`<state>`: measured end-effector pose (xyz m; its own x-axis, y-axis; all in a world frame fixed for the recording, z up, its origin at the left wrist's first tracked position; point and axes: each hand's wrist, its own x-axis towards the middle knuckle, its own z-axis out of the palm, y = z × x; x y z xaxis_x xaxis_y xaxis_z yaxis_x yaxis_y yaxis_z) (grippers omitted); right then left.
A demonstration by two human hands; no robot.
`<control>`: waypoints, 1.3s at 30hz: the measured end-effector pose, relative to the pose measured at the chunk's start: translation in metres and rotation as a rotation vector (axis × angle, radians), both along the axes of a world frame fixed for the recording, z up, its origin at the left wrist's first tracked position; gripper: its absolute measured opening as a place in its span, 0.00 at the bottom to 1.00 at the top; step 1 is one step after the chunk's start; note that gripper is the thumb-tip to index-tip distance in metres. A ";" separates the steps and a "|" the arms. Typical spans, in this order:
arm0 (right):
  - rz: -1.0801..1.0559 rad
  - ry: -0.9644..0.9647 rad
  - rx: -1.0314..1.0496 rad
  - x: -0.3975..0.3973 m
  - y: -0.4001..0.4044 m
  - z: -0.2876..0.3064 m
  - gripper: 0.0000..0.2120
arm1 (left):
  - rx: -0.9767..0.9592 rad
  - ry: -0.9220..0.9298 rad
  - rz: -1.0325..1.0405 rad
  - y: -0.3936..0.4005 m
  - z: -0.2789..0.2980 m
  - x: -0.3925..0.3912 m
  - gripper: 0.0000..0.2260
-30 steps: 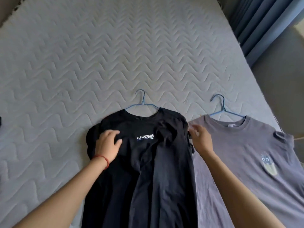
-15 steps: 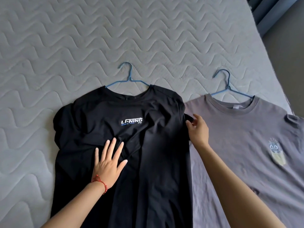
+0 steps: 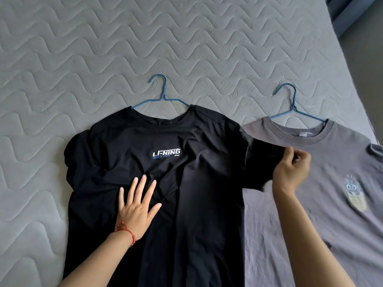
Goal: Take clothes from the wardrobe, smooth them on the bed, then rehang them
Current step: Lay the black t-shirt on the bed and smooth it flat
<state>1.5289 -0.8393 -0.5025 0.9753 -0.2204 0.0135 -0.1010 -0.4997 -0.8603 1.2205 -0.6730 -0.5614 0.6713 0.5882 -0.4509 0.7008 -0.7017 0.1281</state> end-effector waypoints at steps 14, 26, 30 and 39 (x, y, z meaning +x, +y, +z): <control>0.765 -0.049 -0.450 -0.107 0.066 -0.021 0.17 | -0.047 -0.019 -0.030 0.005 -0.012 -0.009 0.34; 1.108 -0.139 -0.758 -0.192 0.105 -0.072 0.22 | 0.183 -0.679 0.790 0.088 0.025 -0.054 0.17; 1.096 -0.139 -0.778 -0.194 0.107 -0.073 0.23 | -0.063 -0.727 1.318 0.135 0.021 -0.056 0.17; 1.071 -0.147 -0.807 -0.195 0.110 -0.073 0.23 | -0.787 -0.978 1.192 0.158 0.036 -0.012 0.13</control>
<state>1.3340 -0.7292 -0.5754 0.6401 0.7611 -0.1050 0.7210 -0.6423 -0.2599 1.2081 -0.5147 -0.5253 0.2441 0.7814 -0.5743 0.2063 0.5368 0.8181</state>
